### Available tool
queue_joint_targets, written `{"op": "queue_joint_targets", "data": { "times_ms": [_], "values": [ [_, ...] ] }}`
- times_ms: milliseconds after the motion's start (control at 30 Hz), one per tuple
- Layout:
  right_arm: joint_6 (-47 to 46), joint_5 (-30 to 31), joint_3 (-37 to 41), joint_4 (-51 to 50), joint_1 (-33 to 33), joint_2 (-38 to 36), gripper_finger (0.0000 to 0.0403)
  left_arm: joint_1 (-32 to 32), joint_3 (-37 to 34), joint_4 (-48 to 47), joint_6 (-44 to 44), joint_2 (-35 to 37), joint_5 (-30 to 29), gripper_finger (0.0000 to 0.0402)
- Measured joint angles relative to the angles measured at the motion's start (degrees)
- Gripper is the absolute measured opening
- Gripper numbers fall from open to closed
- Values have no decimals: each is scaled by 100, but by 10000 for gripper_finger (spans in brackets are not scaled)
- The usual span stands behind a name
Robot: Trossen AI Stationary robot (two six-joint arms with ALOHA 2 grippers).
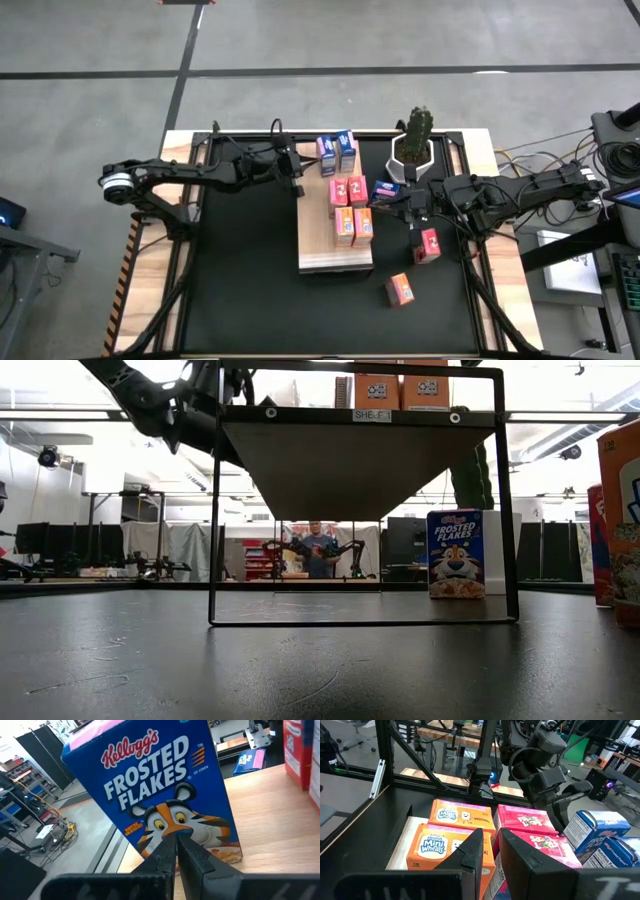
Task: Stack cereal on shelf
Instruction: Put the bottom blue cereal box aligned with the other blue cereal box on the shelf
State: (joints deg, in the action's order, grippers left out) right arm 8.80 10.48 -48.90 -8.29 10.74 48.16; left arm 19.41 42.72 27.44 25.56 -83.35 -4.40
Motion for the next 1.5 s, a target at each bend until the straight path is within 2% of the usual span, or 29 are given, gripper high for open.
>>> {"op": "queue_joint_targets", "data": {
  "times_ms": [1267, 1500],
  "values": [
    [-91, 3, 9, 186, 0, 0, 52, 234, 0, 355, 94, 62, 247, 0],
    [-88, 602, -296, 366, -72, 93, 47, 186, 1, -17, -64, 385, 238, 0]
  ]
}}
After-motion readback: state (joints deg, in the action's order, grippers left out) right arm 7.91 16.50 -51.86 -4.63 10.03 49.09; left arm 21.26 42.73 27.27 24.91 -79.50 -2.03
